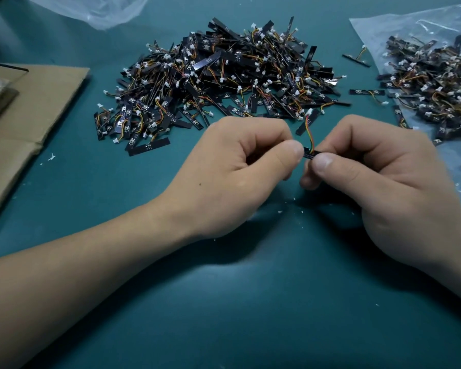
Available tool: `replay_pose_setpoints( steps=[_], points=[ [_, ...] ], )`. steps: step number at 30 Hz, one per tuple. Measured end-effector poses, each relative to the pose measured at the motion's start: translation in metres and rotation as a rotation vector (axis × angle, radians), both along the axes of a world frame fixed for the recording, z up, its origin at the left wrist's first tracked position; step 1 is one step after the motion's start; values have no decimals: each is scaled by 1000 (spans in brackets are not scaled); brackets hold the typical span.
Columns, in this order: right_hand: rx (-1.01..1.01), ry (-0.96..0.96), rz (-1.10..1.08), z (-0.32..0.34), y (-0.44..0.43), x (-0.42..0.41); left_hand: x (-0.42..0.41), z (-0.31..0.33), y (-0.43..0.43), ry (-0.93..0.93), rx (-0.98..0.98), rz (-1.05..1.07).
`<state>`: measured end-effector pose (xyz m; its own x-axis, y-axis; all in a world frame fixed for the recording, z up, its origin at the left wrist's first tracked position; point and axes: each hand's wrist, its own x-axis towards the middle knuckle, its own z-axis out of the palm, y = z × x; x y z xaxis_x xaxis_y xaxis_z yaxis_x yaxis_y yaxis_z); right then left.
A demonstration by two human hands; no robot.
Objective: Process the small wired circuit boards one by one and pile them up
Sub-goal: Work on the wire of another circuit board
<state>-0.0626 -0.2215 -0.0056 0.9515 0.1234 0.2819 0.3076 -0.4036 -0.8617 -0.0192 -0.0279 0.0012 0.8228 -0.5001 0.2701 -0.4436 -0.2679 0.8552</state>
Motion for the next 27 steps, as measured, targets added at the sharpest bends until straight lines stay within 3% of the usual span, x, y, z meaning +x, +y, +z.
replay_pose_setpoints(
  steps=[7, 27],
  points=[
    [-27, 34, 58, 0, 1, 1, -1, 0, -2, -70, -38, 80],
    [-33, -18, 41, 0, 0, -1, -2, 1, 0, -51, -30, -2]
  ],
)
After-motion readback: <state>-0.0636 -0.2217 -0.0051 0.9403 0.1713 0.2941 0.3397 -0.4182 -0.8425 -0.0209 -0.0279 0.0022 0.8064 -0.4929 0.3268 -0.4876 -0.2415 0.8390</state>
